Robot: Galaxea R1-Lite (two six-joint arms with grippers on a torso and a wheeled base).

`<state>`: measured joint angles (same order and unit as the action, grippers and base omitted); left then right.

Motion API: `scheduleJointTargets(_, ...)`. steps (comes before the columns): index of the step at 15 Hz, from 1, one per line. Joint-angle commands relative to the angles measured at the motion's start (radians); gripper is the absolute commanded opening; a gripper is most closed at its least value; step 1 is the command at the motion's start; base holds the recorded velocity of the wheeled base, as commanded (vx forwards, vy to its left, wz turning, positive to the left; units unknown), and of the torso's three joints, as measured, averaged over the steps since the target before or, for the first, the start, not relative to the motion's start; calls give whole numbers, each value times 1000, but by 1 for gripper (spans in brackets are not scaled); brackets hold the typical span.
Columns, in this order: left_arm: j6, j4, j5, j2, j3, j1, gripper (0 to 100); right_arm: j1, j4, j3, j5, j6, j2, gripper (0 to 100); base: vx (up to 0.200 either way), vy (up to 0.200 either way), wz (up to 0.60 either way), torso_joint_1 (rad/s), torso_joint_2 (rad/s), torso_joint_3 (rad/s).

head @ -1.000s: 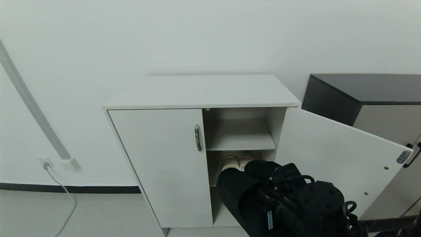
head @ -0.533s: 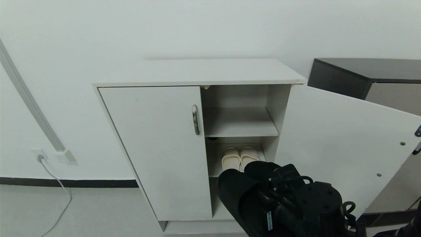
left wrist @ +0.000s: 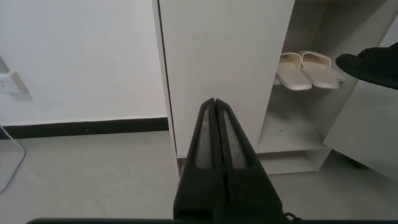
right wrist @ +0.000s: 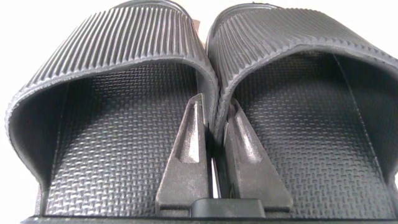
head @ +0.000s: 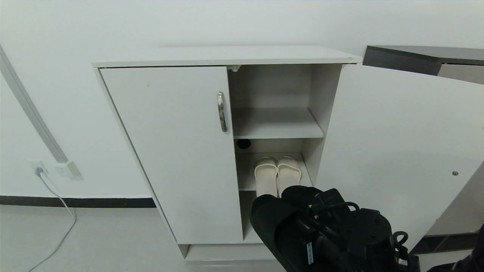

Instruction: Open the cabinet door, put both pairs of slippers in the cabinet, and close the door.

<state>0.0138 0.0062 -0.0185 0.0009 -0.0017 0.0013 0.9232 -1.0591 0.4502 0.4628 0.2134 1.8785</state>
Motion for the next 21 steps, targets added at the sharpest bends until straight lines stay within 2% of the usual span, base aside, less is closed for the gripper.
scheduleJointTargets(1,0,0,0,1,0,0,0,0,-2,1,0,0,1,0,0,0,0,2,139,129)
scheduleJointTargets(5,0,0,0,1,0,0,0,-1,-4,2,0,0,13,0,0,0,0,2,22,35)
scheduleJointTargets(10,0,0,0,1,0,0,0,0,-78,2,10,-8,53,0,0,0,0,0,0,0)
scheduleJointTargets(12,0,0,0,1,0,0,0,2,-70,68,56,-69,56,0,0,0,0,0,0,0)
scheduleJointTargets(13,0,0,0,1,0,0,0,2,24,157,123,-63,68,0,0,0,0,0,0,0)
scheduleJointTargets(14,0,0,0,1,0,0,0,3,119,220,146,-25,71,0,0,0,0,0,0,0)
scheduleJointTargets(15,0,0,0,1,0,0,0,14,307,344,188,70,73,0,0,0,0,0,0,0)
scheduleJointTargets(17,0,0,0,1,0,0,0,19,521,518,323,164,85,0,0,0,0,0,0,0)
scheduleJointTargets(21,0,0,0,1,0,0,0,6,623,660,361,127,97,0,0,0,0,0,0,0)
